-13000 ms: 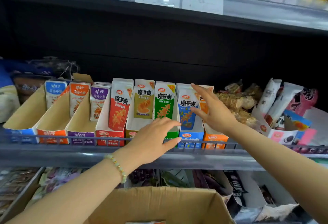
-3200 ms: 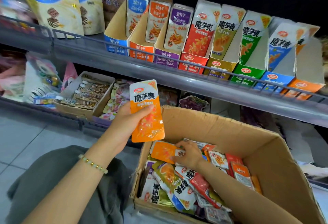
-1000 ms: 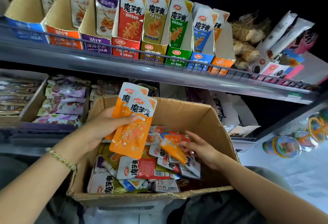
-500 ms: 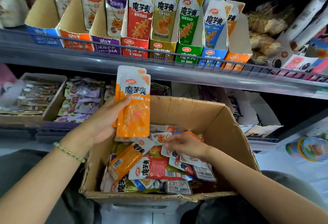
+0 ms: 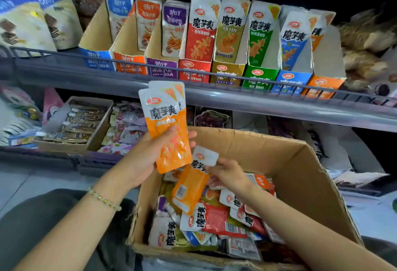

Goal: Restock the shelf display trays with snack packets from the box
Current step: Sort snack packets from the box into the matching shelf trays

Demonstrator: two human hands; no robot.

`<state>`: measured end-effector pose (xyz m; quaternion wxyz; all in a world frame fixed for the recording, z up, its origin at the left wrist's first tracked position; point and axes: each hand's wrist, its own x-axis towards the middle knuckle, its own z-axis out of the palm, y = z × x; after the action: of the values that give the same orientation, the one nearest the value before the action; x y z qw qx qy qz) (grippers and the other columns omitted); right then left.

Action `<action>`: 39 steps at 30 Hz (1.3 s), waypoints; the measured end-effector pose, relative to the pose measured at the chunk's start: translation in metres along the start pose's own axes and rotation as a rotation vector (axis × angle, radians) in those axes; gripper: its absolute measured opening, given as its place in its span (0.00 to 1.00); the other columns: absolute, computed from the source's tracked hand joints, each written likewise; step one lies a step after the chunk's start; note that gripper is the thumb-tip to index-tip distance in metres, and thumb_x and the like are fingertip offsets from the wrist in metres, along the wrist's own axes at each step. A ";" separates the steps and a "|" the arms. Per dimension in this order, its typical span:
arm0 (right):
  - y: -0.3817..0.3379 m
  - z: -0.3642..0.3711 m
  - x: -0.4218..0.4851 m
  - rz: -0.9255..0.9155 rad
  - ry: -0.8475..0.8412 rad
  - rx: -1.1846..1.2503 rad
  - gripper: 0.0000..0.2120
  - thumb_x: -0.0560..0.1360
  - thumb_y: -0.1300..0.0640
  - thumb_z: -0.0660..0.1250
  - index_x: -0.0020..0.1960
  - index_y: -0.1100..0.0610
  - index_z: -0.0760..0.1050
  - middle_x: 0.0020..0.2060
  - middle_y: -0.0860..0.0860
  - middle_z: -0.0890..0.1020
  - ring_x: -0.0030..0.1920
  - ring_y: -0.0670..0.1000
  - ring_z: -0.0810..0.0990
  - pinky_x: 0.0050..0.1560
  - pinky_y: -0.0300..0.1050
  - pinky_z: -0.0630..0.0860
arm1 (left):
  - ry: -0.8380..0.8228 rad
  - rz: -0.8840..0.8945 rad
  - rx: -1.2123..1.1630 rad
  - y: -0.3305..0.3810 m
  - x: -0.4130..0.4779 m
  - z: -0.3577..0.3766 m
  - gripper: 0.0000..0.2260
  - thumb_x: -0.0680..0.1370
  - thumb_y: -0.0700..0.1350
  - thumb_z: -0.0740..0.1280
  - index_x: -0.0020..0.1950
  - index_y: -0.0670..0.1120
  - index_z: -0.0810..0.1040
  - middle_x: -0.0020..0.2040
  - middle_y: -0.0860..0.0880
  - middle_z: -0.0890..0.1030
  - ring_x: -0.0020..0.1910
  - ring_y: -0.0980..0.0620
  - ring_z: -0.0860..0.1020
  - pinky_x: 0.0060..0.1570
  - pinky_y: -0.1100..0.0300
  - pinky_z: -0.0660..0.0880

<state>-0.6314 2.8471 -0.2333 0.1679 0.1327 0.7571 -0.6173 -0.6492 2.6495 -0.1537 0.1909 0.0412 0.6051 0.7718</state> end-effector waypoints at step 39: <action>-0.021 -0.036 -0.050 -0.232 0.101 0.563 0.22 0.73 0.44 0.62 0.65 0.47 0.70 0.56 0.51 0.83 0.56 0.52 0.82 0.58 0.54 0.78 | -0.323 0.015 0.521 -0.065 0.016 0.074 0.23 0.77 0.60 0.59 0.69 0.66 0.55 0.34 0.46 0.79 0.31 0.47 0.77 0.29 0.55 0.75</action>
<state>-0.5980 2.8784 -0.1871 0.0150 0.1169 0.5736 -0.8106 -0.6264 2.7361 -0.1986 0.2617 0.2155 0.7442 0.5755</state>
